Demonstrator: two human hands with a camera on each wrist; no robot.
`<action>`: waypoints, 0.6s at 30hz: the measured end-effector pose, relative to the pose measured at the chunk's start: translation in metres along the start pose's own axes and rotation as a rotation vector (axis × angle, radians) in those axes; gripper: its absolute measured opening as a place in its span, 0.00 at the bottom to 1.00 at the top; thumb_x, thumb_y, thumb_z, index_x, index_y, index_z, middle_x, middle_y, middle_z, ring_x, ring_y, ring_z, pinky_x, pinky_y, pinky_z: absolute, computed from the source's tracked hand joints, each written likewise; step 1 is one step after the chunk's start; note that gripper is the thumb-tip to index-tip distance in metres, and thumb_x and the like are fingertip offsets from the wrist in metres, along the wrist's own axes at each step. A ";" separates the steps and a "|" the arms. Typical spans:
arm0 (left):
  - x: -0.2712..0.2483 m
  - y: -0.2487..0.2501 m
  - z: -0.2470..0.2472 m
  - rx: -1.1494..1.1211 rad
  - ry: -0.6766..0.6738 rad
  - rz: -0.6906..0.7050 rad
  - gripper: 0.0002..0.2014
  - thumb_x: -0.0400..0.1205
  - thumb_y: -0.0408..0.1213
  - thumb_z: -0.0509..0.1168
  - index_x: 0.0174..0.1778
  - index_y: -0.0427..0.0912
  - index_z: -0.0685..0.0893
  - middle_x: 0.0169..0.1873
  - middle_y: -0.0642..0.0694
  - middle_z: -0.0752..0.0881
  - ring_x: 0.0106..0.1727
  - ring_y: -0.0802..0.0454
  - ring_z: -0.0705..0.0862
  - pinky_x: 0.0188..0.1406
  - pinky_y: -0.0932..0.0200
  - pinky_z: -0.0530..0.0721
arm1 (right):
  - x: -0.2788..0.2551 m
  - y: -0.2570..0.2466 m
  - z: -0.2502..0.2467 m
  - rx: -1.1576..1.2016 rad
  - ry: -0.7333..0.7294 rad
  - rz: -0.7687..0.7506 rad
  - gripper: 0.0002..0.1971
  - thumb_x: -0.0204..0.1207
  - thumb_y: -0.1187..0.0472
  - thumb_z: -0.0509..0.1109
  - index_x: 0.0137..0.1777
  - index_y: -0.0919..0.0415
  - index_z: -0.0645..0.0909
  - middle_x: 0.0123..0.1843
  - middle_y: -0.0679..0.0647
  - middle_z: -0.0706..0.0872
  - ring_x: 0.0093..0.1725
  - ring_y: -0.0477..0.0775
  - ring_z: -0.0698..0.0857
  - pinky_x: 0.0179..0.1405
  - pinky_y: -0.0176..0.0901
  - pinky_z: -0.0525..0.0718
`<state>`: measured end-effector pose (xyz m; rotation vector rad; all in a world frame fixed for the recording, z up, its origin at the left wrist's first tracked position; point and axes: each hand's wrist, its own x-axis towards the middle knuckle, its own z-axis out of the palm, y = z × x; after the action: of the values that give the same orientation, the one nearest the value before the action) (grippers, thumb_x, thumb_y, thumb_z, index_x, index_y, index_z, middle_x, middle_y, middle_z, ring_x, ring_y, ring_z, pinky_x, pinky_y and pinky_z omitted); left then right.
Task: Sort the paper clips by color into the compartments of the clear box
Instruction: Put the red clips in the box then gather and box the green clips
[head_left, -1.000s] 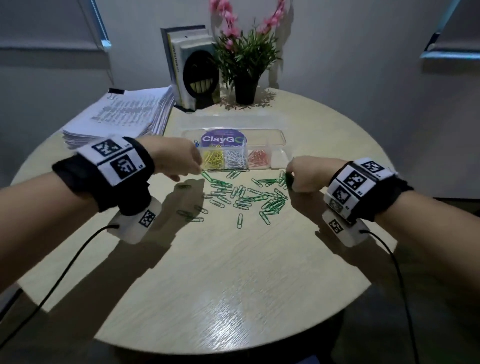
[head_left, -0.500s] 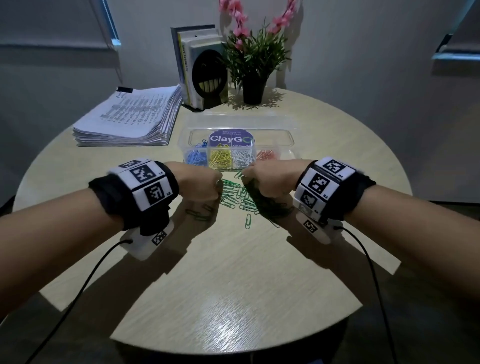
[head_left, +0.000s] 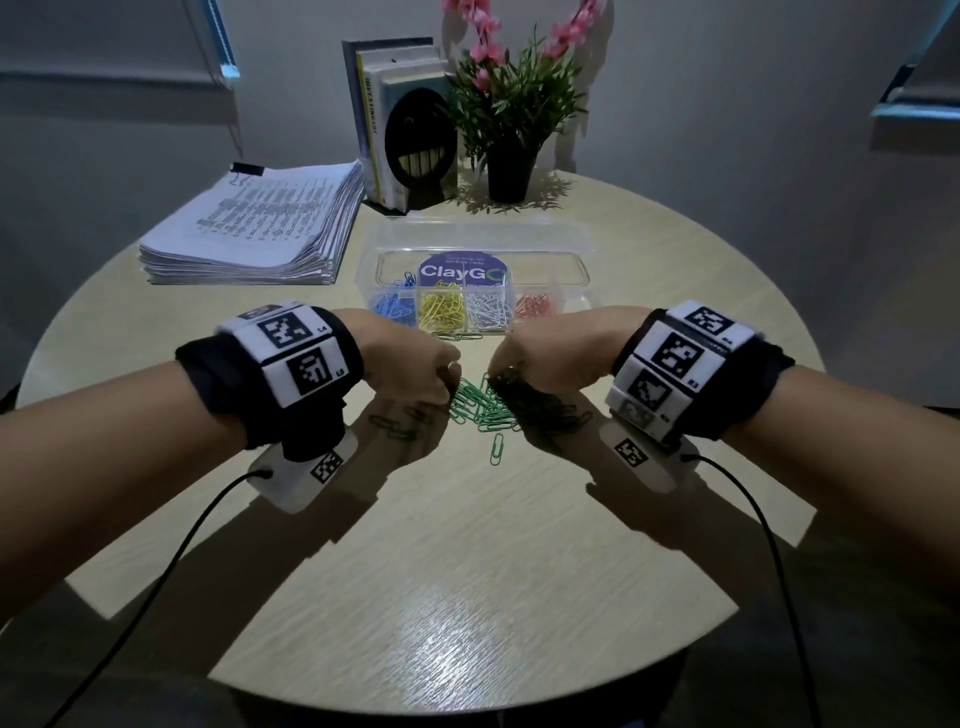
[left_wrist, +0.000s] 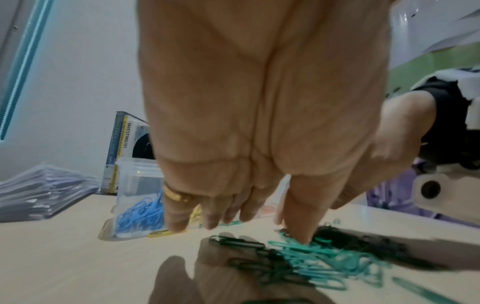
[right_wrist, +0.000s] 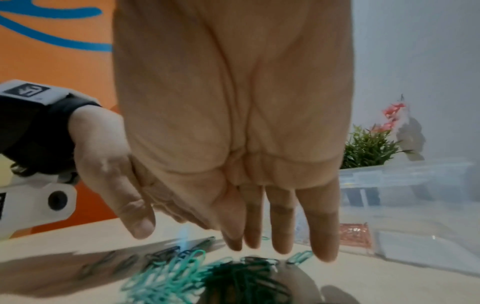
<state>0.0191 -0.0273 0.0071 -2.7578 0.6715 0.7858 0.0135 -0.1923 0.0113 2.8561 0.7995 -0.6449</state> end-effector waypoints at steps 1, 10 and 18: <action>0.002 0.001 -0.002 -0.032 0.021 -0.004 0.18 0.85 0.44 0.57 0.69 0.41 0.70 0.61 0.42 0.79 0.59 0.42 0.81 0.56 0.47 0.82 | 0.001 0.000 -0.002 0.008 0.023 0.026 0.27 0.74 0.74 0.54 0.71 0.58 0.76 0.69 0.57 0.80 0.64 0.58 0.79 0.62 0.50 0.80; 0.006 0.001 -0.004 -0.016 -0.044 0.028 0.22 0.84 0.34 0.53 0.76 0.47 0.64 0.60 0.42 0.79 0.53 0.45 0.78 0.51 0.52 0.79 | 0.020 -0.013 -0.008 0.050 0.097 0.060 0.17 0.84 0.63 0.54 0.71 0.60 0.68 0.59 0.60 0.82 0.46 0.55 0.77 0.32 0.41 0.70; -0.014 -0.021 0.003 -0.117 -0.040 -0.019 0.21 0.86 0.41 0.54 0.76 0.49 0.65 0.70 0.44 0.75 0.67 0.46 0.75 0.66 0.48 0.75 | 0.006 -0.015 -0.010 -0.076 -0.034 -0.002 0.28 0.76 0.74 0.53 0.74 0.56 0.72 0.69 0.58 0.79 0.63 0.58 0.78 0.53 0.47 0.77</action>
<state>0.0168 -0.0023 0.0132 -2.8394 0.6099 0.9010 0.0141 -0.1744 0.0179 2.7690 0.8040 -0.6469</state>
